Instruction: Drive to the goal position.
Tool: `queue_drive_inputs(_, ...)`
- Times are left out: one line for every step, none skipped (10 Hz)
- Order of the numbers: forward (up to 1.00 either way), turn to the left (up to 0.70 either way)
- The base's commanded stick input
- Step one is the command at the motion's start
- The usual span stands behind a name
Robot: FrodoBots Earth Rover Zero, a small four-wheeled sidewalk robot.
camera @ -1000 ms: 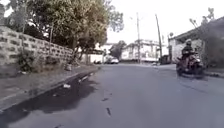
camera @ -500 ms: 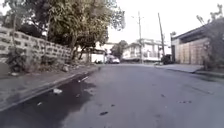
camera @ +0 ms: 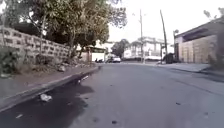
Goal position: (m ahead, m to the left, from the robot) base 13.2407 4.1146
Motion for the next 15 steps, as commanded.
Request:
queue_drive_inputs(1.0, 0.0)
queue_drive_inputs(1.0, 0.0)
queue_drive_inputs(1.0, 0.0)
queue_drive_inputs(1.0, 0.0)
queue_drive_inputs(1.0, 0.0)
queue_drive_inputs(1.0, 0.0)
queue_drive_inputs(1.0, 0.0)
queue_drive_inputs(1.0, 0.0)
queue_drive_inputs(1.0, 0.0)
queue_drive_inputs(1.0, 0.0)
queue_drive_inputs(1.0, 0.0)
queue_drive_inputs(1.0, 0.0)
queue_drive_inputs(1.0, 0.0)
queue_drive_inputs(1.0, 0.0)
queue_drive_inputs(1.0, 0.0)
